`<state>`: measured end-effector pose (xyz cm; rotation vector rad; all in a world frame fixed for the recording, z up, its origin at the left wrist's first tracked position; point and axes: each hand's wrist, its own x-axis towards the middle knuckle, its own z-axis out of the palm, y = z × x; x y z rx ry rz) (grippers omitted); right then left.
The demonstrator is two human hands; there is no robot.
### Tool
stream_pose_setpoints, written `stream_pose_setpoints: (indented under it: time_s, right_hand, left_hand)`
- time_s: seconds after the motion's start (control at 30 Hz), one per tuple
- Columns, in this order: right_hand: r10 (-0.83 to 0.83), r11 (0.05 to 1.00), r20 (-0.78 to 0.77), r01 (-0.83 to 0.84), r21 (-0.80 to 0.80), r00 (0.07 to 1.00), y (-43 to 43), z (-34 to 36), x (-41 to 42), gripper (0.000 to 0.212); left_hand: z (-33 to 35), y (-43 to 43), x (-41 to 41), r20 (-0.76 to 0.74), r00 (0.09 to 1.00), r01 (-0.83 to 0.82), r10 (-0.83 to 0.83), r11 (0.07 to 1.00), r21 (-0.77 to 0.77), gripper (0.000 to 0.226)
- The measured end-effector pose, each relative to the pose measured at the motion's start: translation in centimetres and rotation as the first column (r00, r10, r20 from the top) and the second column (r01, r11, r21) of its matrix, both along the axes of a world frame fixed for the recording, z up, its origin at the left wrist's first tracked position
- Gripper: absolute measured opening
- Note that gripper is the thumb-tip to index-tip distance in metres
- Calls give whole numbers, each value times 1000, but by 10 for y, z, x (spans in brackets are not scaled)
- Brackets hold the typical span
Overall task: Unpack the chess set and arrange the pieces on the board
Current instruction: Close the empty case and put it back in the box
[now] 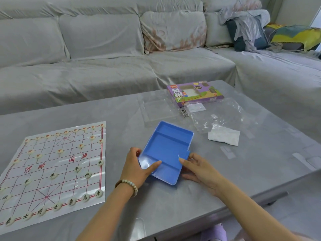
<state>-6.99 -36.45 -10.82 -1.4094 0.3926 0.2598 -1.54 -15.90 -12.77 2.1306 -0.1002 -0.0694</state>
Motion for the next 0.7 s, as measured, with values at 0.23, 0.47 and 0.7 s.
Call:
stream_pose_setpoints:
  time_s: [0.23, 0.47, 0.7]
  right_hand:
    - [-13, 981, 41, 5, 195, 999, 12, 7, 11, 39]
    - [161, 944, -26, -146, 297, 987, 23, 19, 24, 45]
    - [137, 971, -62, -122, 207, 989, 28, 19, 27, 39]
  left_hand:
    - [18, 11, -16, -21, 991, 122, -133, 951, -284, 88]
    - [25, 34, -6, -68, 963, 225, -262, 913, -341, 94]
    - [21, 38, -13, -41, 961, 244, -274, 907, -343, 89]
